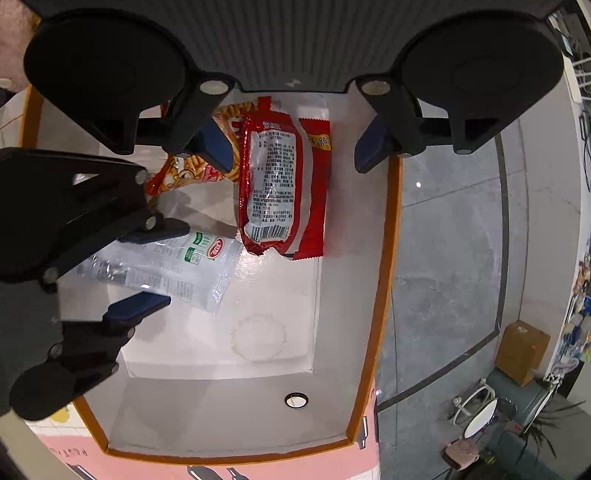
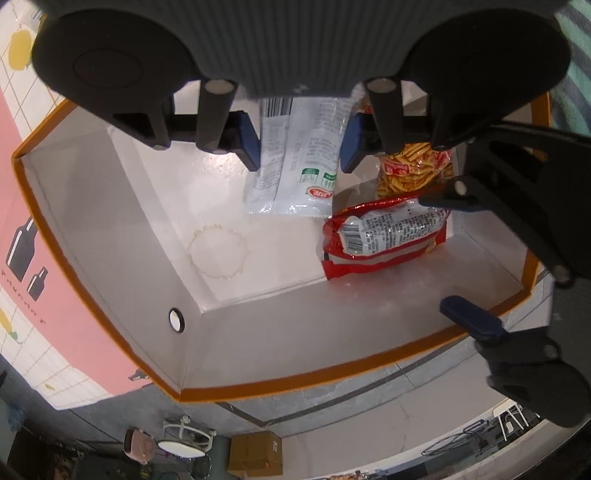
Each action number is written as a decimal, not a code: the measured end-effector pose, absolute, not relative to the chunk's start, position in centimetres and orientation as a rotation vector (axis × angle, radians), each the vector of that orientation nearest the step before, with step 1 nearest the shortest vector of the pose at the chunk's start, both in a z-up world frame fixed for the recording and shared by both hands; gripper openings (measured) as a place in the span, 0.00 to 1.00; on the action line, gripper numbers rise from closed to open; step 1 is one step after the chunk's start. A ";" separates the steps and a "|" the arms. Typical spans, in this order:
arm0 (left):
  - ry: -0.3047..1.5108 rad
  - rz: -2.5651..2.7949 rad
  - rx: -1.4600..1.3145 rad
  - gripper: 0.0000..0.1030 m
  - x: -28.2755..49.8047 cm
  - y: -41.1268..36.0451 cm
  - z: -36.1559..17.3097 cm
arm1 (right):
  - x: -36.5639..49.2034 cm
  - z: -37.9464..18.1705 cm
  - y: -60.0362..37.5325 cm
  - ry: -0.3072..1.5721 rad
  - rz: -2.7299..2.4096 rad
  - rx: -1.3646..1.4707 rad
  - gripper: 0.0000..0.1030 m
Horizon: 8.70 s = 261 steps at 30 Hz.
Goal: Organize snacks
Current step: 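Carry both packets into the white box and open both grippers, then move both tools back toward the remaining snacks on the table, then grasp the green sausage with the left gripper while the right grasps the red-labelled meat pack, then carry the sausage and meat pack over the white box and release them inside, then move both tools back from the box to the remaining snacks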
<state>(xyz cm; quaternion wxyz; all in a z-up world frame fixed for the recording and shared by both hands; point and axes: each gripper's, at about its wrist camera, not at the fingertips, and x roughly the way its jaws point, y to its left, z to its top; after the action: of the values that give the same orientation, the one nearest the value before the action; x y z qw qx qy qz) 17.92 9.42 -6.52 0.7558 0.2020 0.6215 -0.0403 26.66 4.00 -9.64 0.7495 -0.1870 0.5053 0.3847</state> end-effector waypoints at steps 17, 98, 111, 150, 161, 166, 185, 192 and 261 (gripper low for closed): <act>1.340 -0.074 0.389 0.85 16.6 9.7 -4.7 | 25.4 -7.5 3.0 1.077 0.790 -0.387 0.55; 1.087 -0.637 0.206 0.41 9.7 -11.4 -14.5 | 12.7 -14.8 -22.3 1.050 0.139 0.010 0.23; 1.020 -0.617 0.284 0.26 8.2 -11.8 -13.4 | 12.7 -14.7 -21.9 1.042 0.174 0.015 0.18; 1.009 -0.319 0.057 0.25 11.3 -6.0 -11.2 | 17.7 -15.9 -18.6 0.954 -0.028 0.045 0.53; 0.995 -0.331 0.047 0.25 10.6 -5.9 -10.4 | 16.3 -14.5 -18.7 0.931 0.028 0.066 0.33; 0.978 -0.330 0.040 0.25 10.1 -5.7 -9.7 | 15.7 -13.8 -19.4 0.944 0.038 0.129 0.32; 0.833 -0.312 -0.080 0.25 9.3 -1.8 -2.1 | 13.3 -3.9 -19.2 0.743 0.134 0.188 0.32; 0.813 -0.215 -0.123 0.25 11.1 3.3 1.4 | 15.2 0.4 -15.7 0.681 0.286 0.177 0.32; 0.957 0.046 -0.167 0.46 19.2 12.1 -1.7 | 28.7 -3.6 -0.1 0.933 0.557 -0.217 0.34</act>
<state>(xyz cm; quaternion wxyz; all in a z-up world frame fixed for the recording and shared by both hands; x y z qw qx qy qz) 19.19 12.07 -1.74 0.8841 -0.0802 0.4599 0.0220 28.75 -0.13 -3.62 0.8503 -0.1031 0.4431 0.2644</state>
